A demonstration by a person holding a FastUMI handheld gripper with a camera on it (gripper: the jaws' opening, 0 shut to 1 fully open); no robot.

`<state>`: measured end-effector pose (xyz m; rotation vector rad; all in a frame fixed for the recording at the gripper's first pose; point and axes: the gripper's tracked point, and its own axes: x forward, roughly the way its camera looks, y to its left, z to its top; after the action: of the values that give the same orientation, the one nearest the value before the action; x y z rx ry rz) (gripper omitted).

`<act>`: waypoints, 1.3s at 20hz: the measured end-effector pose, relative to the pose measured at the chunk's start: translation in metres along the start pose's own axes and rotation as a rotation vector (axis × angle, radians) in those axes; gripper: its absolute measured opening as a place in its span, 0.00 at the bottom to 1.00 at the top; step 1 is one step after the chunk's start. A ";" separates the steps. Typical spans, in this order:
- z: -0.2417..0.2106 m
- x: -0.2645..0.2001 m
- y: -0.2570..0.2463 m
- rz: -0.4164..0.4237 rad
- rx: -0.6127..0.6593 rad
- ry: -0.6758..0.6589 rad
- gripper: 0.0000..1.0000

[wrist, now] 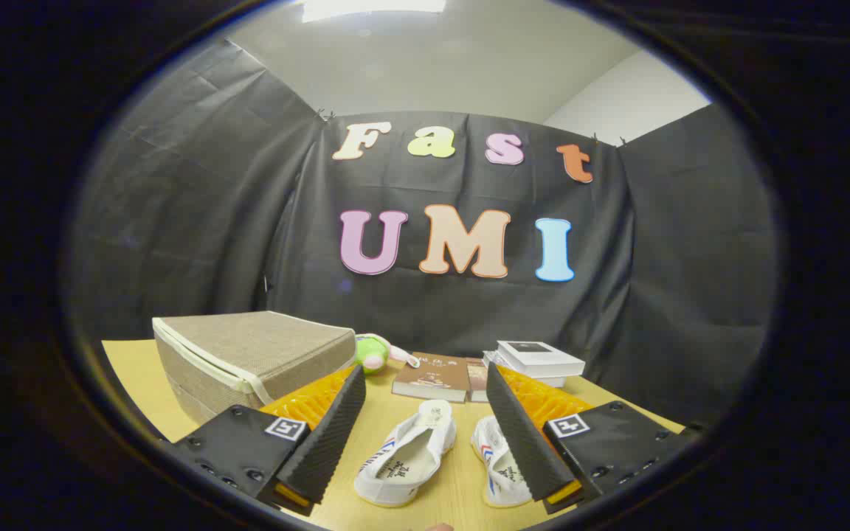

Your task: Open the storage box then place both shoes into the box .Put the left shoe in first, then the right shoe, with the right side of both shoes facing outward in a uniform manner.

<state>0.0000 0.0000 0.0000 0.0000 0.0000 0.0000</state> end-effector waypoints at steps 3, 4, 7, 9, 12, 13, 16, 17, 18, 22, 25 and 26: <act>0.002 -0.002 -0.002 -0.003 0.007 -0.009 1.00; 0.003 -0.002 -0.002 -0.006 0.008 -0.010 1.00; 0.001 -0.002 -0.004 -0.007 0.010 -0.008 1.00; 0.002 -0.002 -0.008 -0.012 0.002 -0.011 1.00; 0.003 -0.001 -0.005 0.000 0.027 -0.016 1.00; 0.004 -0.001 -0.003 0.009 0.041 -0.022 1.00; 0.010 -0.002 -0.006 0.023 0.106 -0.051 1.00; 0.012 -0.002 -0.006 0.028 0.145 -0.065 1.00; 0.016 -0.002 -0.006 0.036 0.186 -0.082 1.00; 0.020 -0.004 -0.009 0.052 0.367 -0.140 1.00; 0.030 -0.008 -0.002 0.086 0.566 -0.190 0.99; 0.033 -0.009 -0.001 0.098 0.626 -0.210 0.99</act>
<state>-0.0091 -0.0011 0.0330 0.6263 -0.2101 0.0982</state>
